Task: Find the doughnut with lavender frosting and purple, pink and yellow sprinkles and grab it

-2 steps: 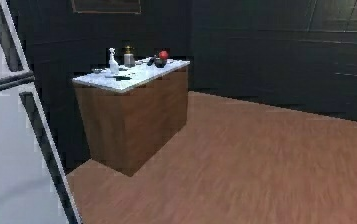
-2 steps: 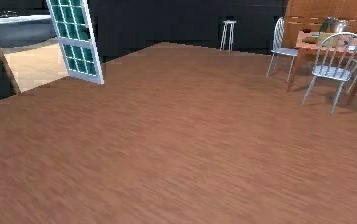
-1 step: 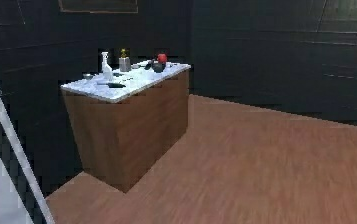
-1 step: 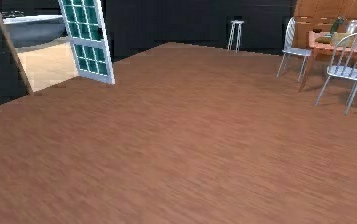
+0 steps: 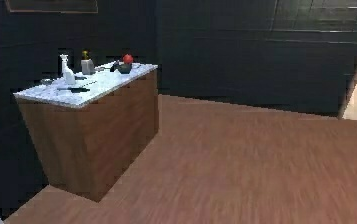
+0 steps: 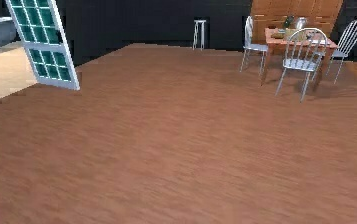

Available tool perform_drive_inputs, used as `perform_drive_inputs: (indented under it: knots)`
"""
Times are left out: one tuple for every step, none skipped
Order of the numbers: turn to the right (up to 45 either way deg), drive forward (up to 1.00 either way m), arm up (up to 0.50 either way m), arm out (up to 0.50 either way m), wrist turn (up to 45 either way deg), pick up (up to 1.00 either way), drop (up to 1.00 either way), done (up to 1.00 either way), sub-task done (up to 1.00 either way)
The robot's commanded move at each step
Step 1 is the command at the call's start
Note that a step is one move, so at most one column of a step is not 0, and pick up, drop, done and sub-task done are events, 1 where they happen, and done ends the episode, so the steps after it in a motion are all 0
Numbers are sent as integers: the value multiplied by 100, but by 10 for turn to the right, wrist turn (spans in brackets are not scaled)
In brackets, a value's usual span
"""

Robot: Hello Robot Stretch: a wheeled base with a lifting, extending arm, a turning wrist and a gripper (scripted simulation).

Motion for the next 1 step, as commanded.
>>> perform_drive_inputs:
  knots:
    - [0, 100, 0, 0, 0, 0, 0, 0, 0]
